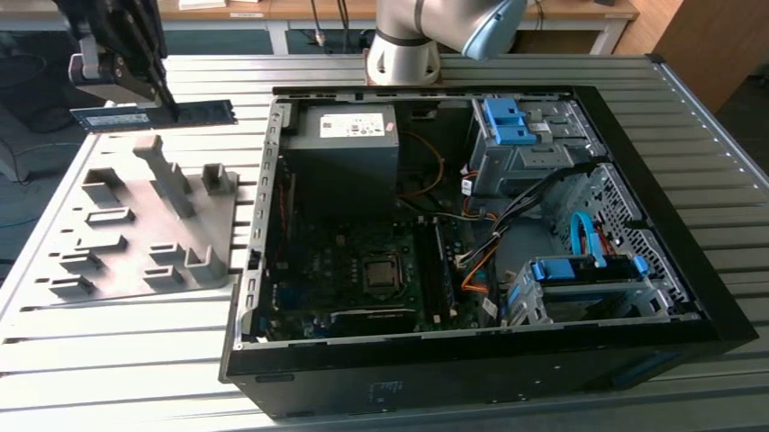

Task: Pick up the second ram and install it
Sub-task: 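Pick up the second ram and move it above second insertion slot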

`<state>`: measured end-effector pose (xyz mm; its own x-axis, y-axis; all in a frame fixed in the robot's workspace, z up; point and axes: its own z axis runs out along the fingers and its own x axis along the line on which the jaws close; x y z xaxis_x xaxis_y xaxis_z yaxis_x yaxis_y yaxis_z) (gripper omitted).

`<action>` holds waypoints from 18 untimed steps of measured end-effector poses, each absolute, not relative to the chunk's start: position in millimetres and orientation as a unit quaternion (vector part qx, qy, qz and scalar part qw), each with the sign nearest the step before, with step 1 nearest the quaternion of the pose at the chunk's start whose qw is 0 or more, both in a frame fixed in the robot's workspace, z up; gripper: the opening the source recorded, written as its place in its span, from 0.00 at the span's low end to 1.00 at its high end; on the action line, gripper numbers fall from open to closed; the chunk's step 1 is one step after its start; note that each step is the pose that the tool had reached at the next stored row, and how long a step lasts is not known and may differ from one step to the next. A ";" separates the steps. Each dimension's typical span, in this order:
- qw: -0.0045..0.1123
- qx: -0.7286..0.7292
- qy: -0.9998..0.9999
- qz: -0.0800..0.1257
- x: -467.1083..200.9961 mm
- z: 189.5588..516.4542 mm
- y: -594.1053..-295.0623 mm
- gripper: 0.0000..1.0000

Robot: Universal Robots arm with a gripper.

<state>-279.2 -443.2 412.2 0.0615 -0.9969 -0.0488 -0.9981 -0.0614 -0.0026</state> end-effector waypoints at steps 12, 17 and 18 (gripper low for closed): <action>0.018 -0.728 0.685 0.017 -259.5 412.2 -443.2 0.14; 0.018 -0.728 0.685 0.017 -252.4 412.2 -443.2 0.14; 0.018 -0.728 0.685 0.017 -250.8 412.2 -443.2 0.14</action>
